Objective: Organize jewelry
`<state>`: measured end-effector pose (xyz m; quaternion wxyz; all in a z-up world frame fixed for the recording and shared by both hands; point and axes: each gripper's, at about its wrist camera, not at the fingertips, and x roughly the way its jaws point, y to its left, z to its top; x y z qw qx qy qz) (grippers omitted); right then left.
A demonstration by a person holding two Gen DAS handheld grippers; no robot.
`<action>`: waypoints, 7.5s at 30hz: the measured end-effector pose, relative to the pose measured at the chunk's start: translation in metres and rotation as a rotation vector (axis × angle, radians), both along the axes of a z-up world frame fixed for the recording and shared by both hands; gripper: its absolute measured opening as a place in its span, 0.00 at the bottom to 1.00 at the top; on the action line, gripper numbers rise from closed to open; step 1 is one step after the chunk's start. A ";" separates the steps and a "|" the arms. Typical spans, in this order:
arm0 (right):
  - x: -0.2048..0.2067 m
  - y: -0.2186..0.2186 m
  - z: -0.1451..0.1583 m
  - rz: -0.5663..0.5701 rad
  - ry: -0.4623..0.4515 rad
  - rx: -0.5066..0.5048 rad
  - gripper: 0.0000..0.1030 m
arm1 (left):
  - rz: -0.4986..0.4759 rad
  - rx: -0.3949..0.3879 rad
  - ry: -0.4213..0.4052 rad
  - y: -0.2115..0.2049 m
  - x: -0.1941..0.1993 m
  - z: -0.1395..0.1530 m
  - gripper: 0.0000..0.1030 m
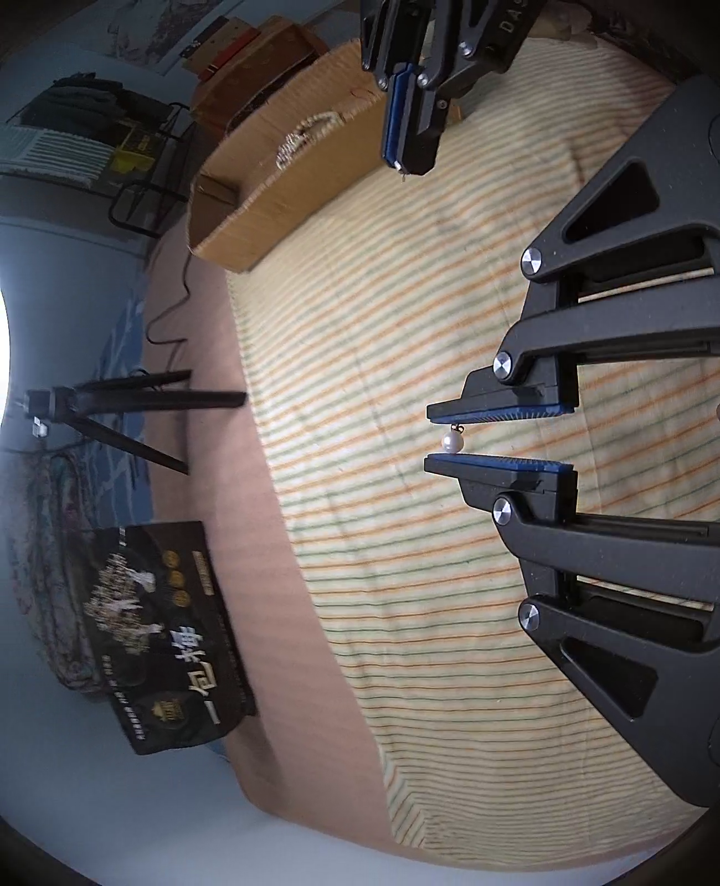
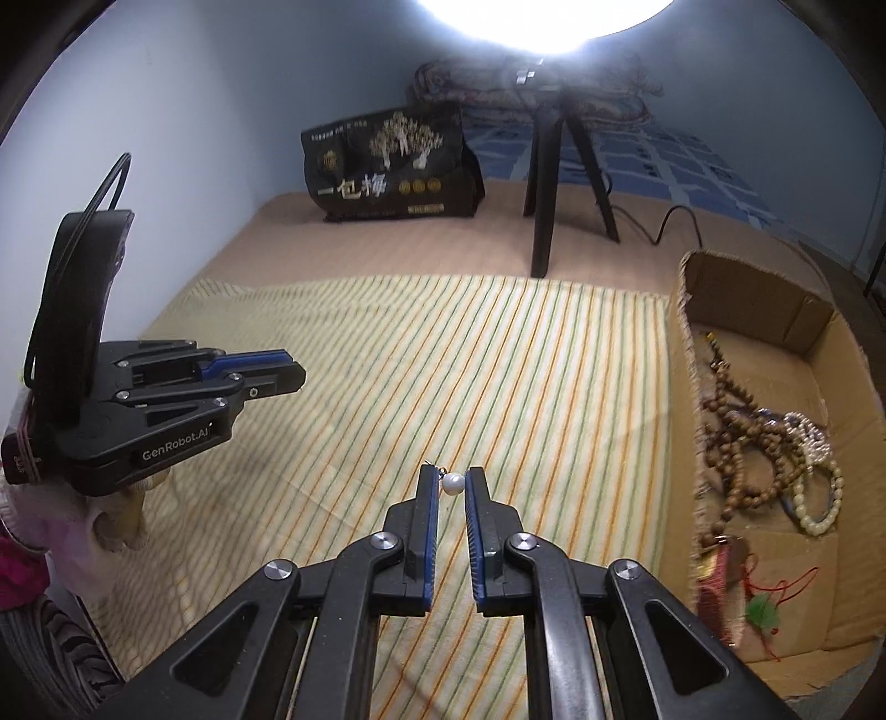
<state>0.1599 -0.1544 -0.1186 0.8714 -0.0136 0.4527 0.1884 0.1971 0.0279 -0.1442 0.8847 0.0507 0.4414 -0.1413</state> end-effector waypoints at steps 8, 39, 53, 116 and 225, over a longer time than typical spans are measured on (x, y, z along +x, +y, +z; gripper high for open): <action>0.004 -0.036 0.029 -0.070 -0.053 0.038 0.07 | -0.029 -0.026 -0.045 -0.022 -0.008 0.024 0.09; 0.066 -0.186 0.056 -0.304 -0.084 0.043 0.07 | -0.186 -0.129 -0.074 -0.180 0.017 0.044 0.09; 0.097 -0.204 0.030 -0.322 -0.025 0.050 0.07 | -0.190 -0.103 -0.045 -0.208 0.037 0.025 0.09; 0.043 -0.191 0.090 -0.372 -0.144 -0.032 0.93 | -0.176 -0.096 -0.133 -0.192 -0.023 0.082 0.45; -0.072 -0.154 0.132 -0.378 -0.281 -0.155 1.00 | 0.007 -0.002 -0.264 -0.134 -0.130 0.130 0.99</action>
